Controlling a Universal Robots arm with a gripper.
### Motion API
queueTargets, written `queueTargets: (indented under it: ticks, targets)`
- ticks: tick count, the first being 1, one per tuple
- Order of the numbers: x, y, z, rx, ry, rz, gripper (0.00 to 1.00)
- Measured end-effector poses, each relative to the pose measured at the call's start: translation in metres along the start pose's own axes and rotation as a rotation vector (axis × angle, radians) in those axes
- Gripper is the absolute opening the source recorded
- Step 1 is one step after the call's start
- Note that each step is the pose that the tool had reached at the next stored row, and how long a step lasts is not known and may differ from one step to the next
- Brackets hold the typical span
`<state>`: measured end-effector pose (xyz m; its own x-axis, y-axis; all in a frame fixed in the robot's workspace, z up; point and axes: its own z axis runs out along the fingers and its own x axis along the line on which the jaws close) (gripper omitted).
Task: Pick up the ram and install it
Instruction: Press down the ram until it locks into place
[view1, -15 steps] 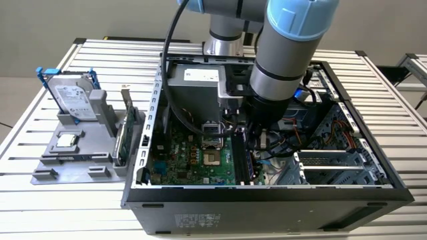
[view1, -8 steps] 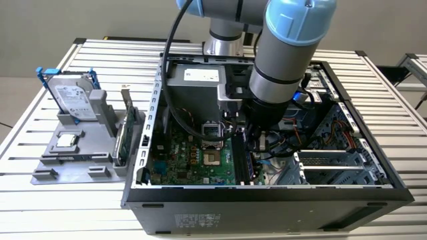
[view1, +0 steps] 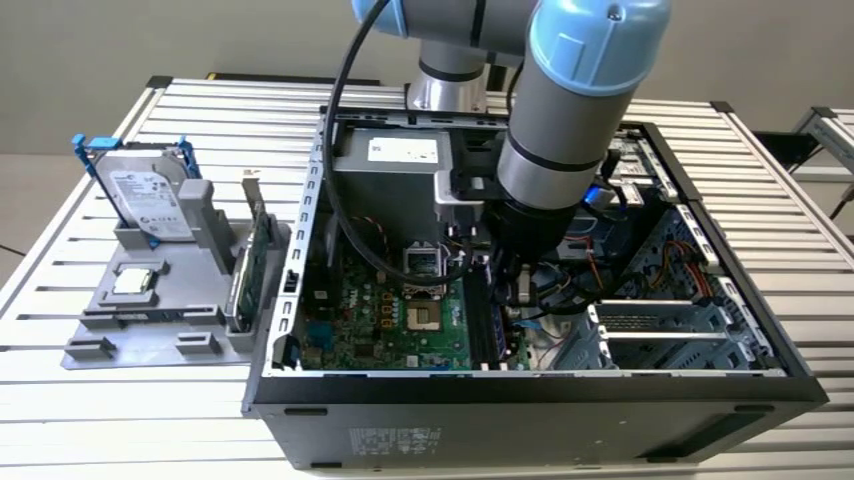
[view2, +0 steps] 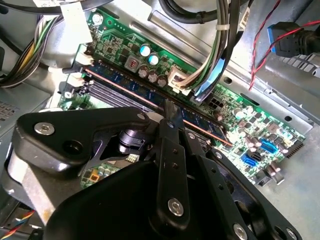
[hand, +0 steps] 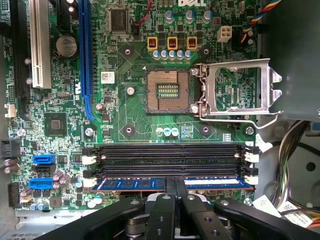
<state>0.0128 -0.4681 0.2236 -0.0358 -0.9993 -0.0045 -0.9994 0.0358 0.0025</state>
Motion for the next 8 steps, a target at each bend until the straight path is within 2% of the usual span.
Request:
queueTargets:
  ticks: [8]
  targets:
    - [0.0000, 0.0000, 0.0023, 0.0000, -0.0001, 0.000, 0.00]
